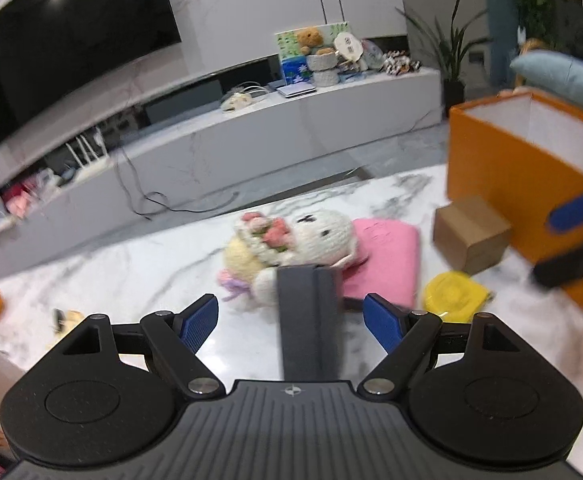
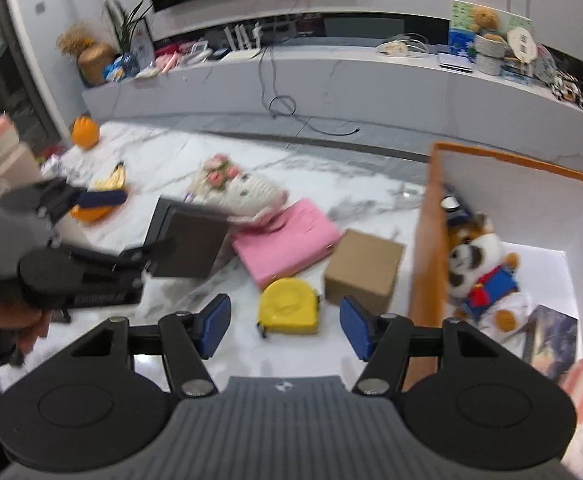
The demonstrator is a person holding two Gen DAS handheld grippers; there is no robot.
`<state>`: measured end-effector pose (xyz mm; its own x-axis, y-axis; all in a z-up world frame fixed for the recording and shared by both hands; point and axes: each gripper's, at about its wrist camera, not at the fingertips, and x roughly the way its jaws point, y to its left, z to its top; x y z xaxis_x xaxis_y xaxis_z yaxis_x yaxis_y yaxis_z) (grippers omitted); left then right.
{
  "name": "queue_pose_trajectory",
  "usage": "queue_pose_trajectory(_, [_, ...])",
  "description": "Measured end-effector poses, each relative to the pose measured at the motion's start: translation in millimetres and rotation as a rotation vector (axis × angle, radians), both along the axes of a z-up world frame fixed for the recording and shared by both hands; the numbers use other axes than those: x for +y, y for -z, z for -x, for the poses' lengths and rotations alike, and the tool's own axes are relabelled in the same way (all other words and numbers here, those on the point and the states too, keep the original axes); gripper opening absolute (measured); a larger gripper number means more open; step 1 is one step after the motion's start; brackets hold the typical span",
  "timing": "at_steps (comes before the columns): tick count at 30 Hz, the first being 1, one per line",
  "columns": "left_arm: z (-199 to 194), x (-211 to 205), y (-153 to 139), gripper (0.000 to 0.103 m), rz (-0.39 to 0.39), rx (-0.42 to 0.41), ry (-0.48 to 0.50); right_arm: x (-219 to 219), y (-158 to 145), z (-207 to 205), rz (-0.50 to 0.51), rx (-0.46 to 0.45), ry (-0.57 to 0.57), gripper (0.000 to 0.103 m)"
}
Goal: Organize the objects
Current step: 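Grasp the dark grey card case with the left tool while the right tool grasps the yellow tape measure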
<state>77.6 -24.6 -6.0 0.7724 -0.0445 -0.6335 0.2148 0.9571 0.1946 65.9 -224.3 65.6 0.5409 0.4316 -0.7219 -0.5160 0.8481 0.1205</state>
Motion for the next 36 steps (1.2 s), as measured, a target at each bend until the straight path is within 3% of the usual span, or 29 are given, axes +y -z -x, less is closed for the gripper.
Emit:
queue_pose_trajectory(6, [-5,-2,7,0.094,-0.006,0.013,0.000,28,24,-4,0.040,0.024,0.058,0.070])
queue_pose_trajectory(16, [-15,1,18,0.092,0.044,0.068,-0.040,46,67,-19,0.116,0.050,0.153,0.070])
queue_pose_trajectory(24, [-20,-4,27,0.087,0.064,0.093,-0.044,46,85,-33,0.126,0.055,0.177,0.070])
queue_pose_trajectory(28, [-21,-3,30,0.078,0.081,0.114,-0.046,47,87,-35,0.125,0.027,0.167,0.070])
queue_pose_trajectory(33, [-21,-1,31,0.056,0.103,0.133,-0.048,49,87,-36,0.126,0.013,0.144,0.058])
queue_pose_trajectory(35, [-20,-2,32,0.042,0.103,0.137,-0.049,50,87,-36,0.133,0.013,0.137,0.058])
queue_pose_trajectory(36, [-20,-2,31,0.040,0.103,0.140,-0.049,50,87,-35,0.129,0.016,0.135,0.058])
